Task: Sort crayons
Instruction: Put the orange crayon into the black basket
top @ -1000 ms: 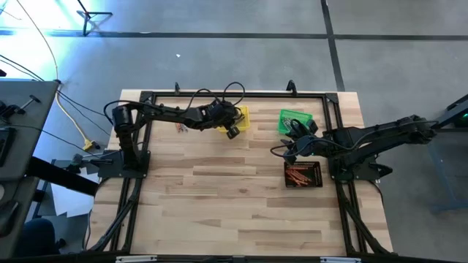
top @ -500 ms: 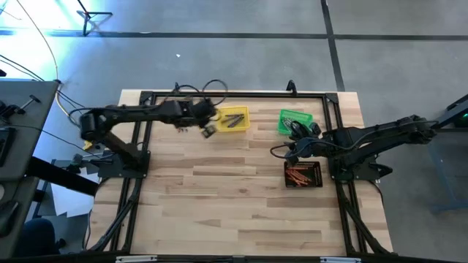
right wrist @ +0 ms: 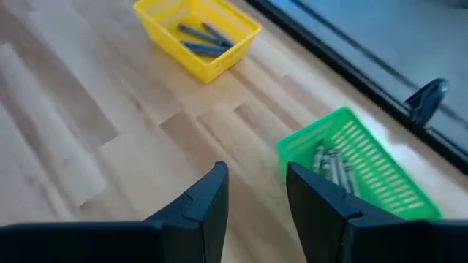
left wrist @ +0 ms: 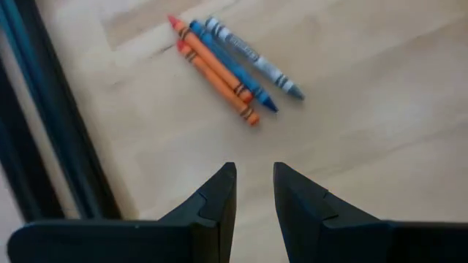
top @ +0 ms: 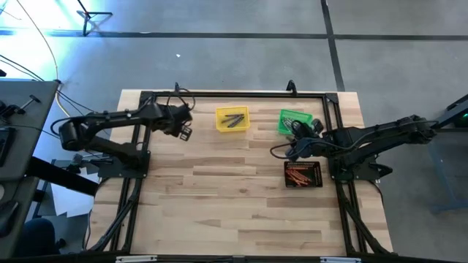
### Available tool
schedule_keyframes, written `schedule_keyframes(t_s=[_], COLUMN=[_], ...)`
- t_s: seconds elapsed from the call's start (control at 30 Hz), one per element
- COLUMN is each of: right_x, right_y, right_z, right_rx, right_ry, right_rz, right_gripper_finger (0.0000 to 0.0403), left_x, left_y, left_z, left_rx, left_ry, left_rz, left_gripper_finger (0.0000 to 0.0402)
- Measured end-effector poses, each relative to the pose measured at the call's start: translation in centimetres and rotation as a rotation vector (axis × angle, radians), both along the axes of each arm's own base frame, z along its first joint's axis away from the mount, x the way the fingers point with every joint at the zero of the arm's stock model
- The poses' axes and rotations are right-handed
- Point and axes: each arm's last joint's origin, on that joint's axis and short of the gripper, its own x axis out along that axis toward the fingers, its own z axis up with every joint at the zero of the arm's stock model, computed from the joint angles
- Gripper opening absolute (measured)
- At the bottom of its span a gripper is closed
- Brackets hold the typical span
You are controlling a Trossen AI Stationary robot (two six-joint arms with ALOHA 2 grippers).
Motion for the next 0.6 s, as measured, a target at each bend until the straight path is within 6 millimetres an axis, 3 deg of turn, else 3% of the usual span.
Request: schedule_keyframes(t_s=[0.23, 0.6], right_x=[0.0, 0.0], right_y=[0.0, 0.0], right_z=[0.0, 0.0], right_rx=[-0.015, 0.026], right_ry=[-0.005, -0.046], right_rz=[-0.014, -0.060], right_gripper_finger=[0.0134, 0.0134], left_x=[-0.8, -1.7], left_y=[2.6, 6.0], left_z=[-1.1, -2.9], left_rx=[-0.007, -0.009], left_ry=[-0.140, -0.108], left_rz=[0.122, 0.217], left_gripper_finger=[0.0078, 0.0078])
